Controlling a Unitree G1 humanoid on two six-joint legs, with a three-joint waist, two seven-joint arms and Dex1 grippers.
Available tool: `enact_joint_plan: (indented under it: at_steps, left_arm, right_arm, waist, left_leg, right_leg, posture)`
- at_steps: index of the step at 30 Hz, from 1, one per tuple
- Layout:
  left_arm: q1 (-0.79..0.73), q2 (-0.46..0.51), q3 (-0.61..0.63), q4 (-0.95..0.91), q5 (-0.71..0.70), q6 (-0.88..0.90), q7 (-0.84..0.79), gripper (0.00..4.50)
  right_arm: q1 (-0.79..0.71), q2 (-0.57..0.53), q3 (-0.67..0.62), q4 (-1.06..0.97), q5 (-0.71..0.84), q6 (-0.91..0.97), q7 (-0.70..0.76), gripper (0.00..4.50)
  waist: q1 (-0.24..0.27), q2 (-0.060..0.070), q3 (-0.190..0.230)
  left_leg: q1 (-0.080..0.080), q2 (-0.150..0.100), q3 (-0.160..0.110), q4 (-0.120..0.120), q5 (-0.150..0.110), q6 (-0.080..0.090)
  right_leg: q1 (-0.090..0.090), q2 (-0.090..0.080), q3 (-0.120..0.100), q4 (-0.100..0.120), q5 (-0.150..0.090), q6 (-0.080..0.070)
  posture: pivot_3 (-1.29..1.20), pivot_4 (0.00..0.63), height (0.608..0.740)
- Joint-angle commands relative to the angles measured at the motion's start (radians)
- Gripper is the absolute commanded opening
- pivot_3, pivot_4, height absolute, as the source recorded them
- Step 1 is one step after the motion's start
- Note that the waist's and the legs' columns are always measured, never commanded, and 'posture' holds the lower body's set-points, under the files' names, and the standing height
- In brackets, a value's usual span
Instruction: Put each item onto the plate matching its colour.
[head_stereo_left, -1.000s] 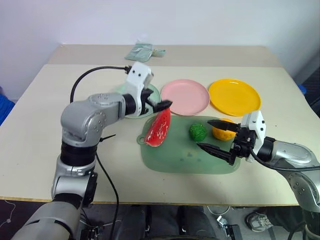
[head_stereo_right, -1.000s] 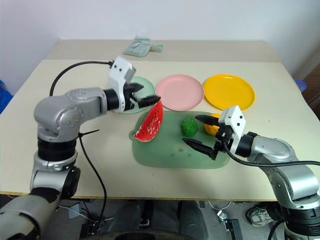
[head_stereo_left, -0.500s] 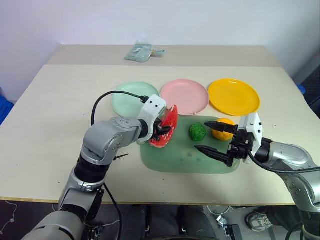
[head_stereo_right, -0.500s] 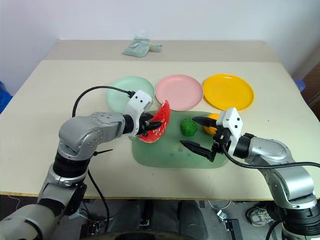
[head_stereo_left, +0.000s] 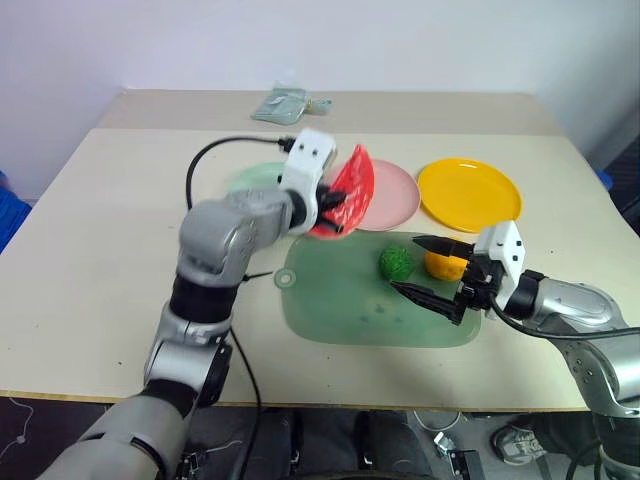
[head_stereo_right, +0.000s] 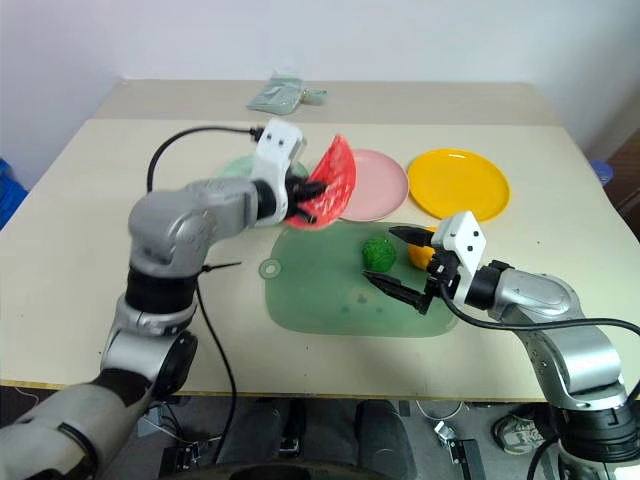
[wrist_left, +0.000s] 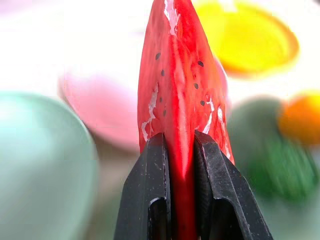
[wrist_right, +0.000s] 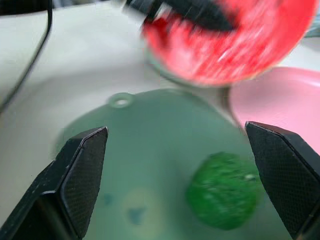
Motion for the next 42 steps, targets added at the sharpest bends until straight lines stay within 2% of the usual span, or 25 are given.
enact_joint_plan:
  at_steps: [1, 7, 11, 16, 20, 28, 33, 36, 38, 40, 42]
  left_arm:
    - [-0.126, -0.06, 0.023, 0.309, 0.053, -0.21, -0.012, 0.03]
    - [-0.3, -0.13, 0.029, 0.836, 0.141, -0.488, -0.056, 0.03]
    - [-0.345, -0.143, 0.018, 0.993, 0.198, -0.583, -0.082, 1.96]
    - [-0.376, -0.131, 0.045, 1.024, 0.217, -0.637, -0.096, 4.35]
    - [-0.362, -0.076, 0.052, 0.934, 0.213, -0.603, -0.157, 4.35]
    - [-0.107, 0.104, 0.093, 0.334, 0.116, -0.42, -0.306, 4.35]
    - [0.173, 0.271, 0.088, -0.029, 0.063, -0.427, -0.453, 4.35]
    - [0.365, 0.346, 0.123, -0.2, -0.03, -0.406, -0.546, 4.35]
    - [0.439, 0.364, 0.141, -0.279, -0.097, -0.35, -0.574, 4.43]
    - [0.508, 0.361, 0.107, -0.378, -0.153, -0.331, -0.611, 4.43]
    - [0.532, 0.353, 0.041, -0.419, -0.128, -0.362, -0.612, 4.43]
  right_arm:
    - [-0.024, 0.005, -0.009, 0.013, -0.041, -0.018, -0.042, 4.5]
    - [0.021, -0.012, -0.068, -0.013, -0.033, -0.013, -0.049, 4.5]
    - [0.075, -0.014, -0.106, -0.055, -0.012, 0.014, -0.06, 4.5]
    - [0.106, -0.011, -0.133, -0.094, 0.054, 0.089, -0.07, 4.5]
    - [0.11, -0.021, -0.141, -0.099, 0.079, 0.114, -0.065, 4.5]
    - [0.067, -0.022, -0.097, -0.044, 0.008, 0.038, -0.044, 4.5]
    - [0.028, 0.006, -0.019, -0.035, -0.011, 0.034, -0.04, 4.5]
    - [0.009, 0.015, 0.013, -0.036, -0.012, 0.05, -0.043, 4.5]
    - [0.005, 0.014, 0.012, -0.041, 0.009, 0.07, -0.037, 4.5]
    - [0.003, 0.003, 0.002, -0.054, 0.016, 0.072, -0.031, 4.5]
    - [0.003, -0.01, -0.025, -0.064, 0.03, 0.079, -0.027, 4.5]
  waist:
    - [0.002, 0.0, 0.0]
    - [-0.004, -0.001, 0.0]
    - [-0.005, -0.001, 0.0]
    - [-0.005, -0.001, 0.001]
    - [-0.006, -0.001, 0.001]
    - [-0.008, 0.0, 0.0]
    - [-0.009, 0.0, 0.0]
    - [-0.01, 0.001, -0.001]
    - [0.0, 0.001, 0.0]
    - [0.004, 0.0, 0.0]
    - [0.011, 0.0, 0.0]
  left_leg:
    - [0.0, -0.001, 0.0, 0.0, 0.0, 0.0]
    - [-0.001, -0.001, 0.001, -0.001, 0.0, 0.001]
    - [-0.001, -0.001, 0.001, -0.001, -0.001, 0.001]
    - [-0.001, -0.001, 0.001, -0.001, -0.001, 0.001]
    - [-0.001, -0.001, 0.001, -0.001, -0.001, 0.001]
    - [-0.001, 0.0, 0.001, -0.001, 0.0, 0.001]
    - [-0.001, 0.0, 0.001, -0.002, 0.0, 0.001]
    - [0.0, 0.001, 0.001, -0.002, 0.0, 0.0]
    - [-0.001, 0.001, 0.0, -0.001, 0.0, 0.0]
    - [-0.001, 0.001, -0.002, 0.002, -0.001, 0.001]
    - [-0.001, 0.0, -0.002, 0.004, -0.002, 0.003]
  right_leg:
    - [0.0, 0.001, 0.0, 0.0, 0.0, 0.0]
    - [-0.001, 0.001, -0.001, -0.001, 0.0, 0.0]
    - [-0.001, 0.002, -0.001, 0.0, 0.0, 0.001]
    - [-0.002, 0.002, 0.0, 0.0, 0.0, 0.001]
    - [-0.002, 0.001, 0.0, 0.0, 0.0, 0.001]
    - [-0.003, 0.0, 0.001, 0.001, 0.0, 0.001]
    - [-0.003, 0.0, 0.002, 0.001, 0.0, 0.0]
    - [-0.003, -0.001, 0.002, 0.0, 0.0, 0.0]
    - [-0.002, -0.002, 0.002, 0.0, 0.0, 0.0]
    - [0.001, -0.002, 0.0, 0.0, 0.0, 0.0]
    - [0.002, -0.004, 0.001, 0.0, 0.0, 0.0]
  posture:
    - [0.0, 0.15, 0.74]
    - [0.0, 0.15, 0.74]
    - [0.0, 0.15, 0.74]
    - [0.0, 0.15, 0.74]
    - [0.0, 0.15, 0.74]
    - [0.0, 0.15, 0.74]
    - [0.0, 0.15, 0.74]
    - [0.0, 0.15, 0.74]
    - [0.0, 0.15, 0.74]
    - [0.0, 0.15, 0.74]
    - [0.0, 0.15, 0.74]
